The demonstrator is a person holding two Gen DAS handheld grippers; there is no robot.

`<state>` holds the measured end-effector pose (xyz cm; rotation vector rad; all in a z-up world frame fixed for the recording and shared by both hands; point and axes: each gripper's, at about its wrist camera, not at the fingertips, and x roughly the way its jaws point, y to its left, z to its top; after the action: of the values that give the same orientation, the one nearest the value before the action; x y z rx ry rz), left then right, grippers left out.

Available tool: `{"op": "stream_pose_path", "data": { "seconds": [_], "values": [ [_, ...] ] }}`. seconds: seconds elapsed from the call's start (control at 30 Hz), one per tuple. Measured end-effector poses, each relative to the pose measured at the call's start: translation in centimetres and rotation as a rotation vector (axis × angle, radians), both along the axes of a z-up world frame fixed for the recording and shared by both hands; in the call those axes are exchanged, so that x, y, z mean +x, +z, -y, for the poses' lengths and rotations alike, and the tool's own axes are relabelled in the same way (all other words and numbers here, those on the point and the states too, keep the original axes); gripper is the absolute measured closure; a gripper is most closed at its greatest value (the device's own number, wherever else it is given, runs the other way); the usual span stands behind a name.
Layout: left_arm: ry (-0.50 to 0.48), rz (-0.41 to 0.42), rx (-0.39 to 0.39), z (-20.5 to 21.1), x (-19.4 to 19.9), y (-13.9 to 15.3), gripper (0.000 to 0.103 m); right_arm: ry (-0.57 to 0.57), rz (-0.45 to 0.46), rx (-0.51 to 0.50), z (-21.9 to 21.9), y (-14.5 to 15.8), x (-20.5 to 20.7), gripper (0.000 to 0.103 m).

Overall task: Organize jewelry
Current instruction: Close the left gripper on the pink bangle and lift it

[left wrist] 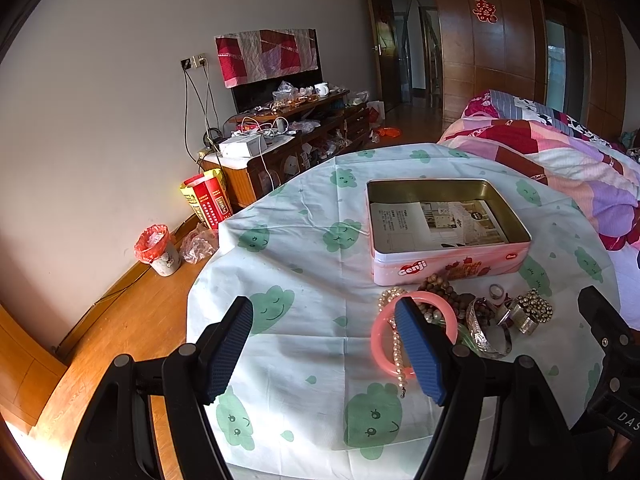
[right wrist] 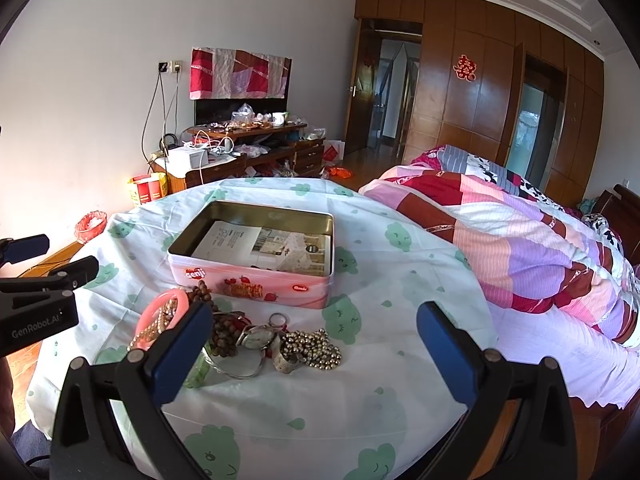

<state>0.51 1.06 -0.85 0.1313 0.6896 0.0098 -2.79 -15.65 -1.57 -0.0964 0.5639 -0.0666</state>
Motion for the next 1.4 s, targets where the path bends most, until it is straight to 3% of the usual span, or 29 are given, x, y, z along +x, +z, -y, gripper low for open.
{"op": "stream_pose_path", "data": {
  "seconds": [0.47,0.87,1.4],
  "values": [
    [0.015,-0.024,0.014,0.0,0.6,-0.9,0.029,0.004,-0.016,0.004,0.0,-0.9,-0.1,0.0],
    [0.089,-0.139,0.01,-2.5,3.7,-5.8,0.029,0.004,-0.086,0.018,0.7,-2.9,1.3,0.0],
    [-0.04,-0.15,-0.011,0.2,4.5,-7.3,0.03,0.001,-0.13,0.007,1.1,-4.8,1.9,0.0]
  ]
}}
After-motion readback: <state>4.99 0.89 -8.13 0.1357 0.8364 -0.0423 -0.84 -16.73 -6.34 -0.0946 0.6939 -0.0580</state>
